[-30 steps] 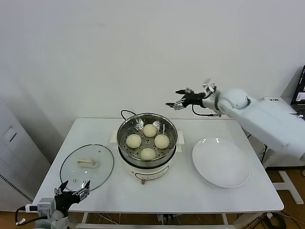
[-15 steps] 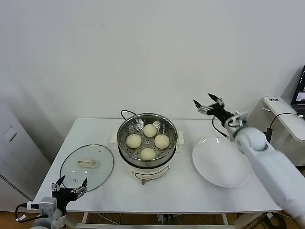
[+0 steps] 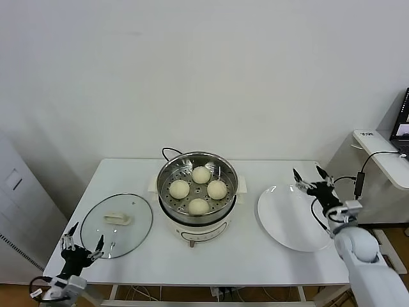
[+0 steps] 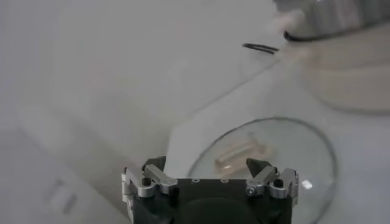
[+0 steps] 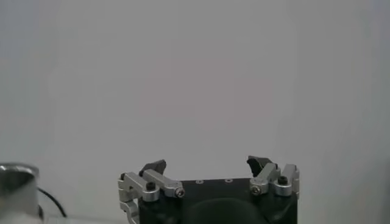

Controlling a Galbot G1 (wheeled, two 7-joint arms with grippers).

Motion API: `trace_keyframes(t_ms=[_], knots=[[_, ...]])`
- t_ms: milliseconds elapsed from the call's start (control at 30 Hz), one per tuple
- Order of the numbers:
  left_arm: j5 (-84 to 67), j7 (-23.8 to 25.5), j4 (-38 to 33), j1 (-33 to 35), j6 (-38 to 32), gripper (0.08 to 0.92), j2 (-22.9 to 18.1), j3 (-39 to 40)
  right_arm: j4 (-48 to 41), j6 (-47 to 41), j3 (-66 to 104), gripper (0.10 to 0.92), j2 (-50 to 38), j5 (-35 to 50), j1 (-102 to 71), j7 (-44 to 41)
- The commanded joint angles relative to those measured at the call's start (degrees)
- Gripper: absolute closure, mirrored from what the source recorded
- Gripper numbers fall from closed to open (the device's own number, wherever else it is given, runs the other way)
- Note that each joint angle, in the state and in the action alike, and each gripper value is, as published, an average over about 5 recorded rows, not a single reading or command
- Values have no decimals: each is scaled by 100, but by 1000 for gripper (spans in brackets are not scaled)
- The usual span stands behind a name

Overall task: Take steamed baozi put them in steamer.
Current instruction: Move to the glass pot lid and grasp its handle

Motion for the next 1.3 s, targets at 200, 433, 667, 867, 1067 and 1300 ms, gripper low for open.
trace_keyframes(t_ms=[200,433,667,867,1067,1300], knots=[[5284,-605,1820,-743,-1577,177,-495,49,-205,266,805,203,797,-646,-807,-103],[5780,-955,2273,-1035,-1632,177,-672,-60,-408,329,692,203,838,-759,-673,-139],[5978,-1256,2584,-1442,-1673,177,-731,-74,-503,374,660,203,911,-859,-664,-204],[6121,-1428,2972,-1816,-1793,177,-740,-62,-536,410,626,203,953,-928,-654,-248],[6114,-1441,3207,-2110,-1823,177,-740,1,-532,425,601,203,954,-967,-643,-288],[6108,-1460,3359,-2359,-1837,177,-795,71,-599,430,587,203,944,-985,-625,-338]])
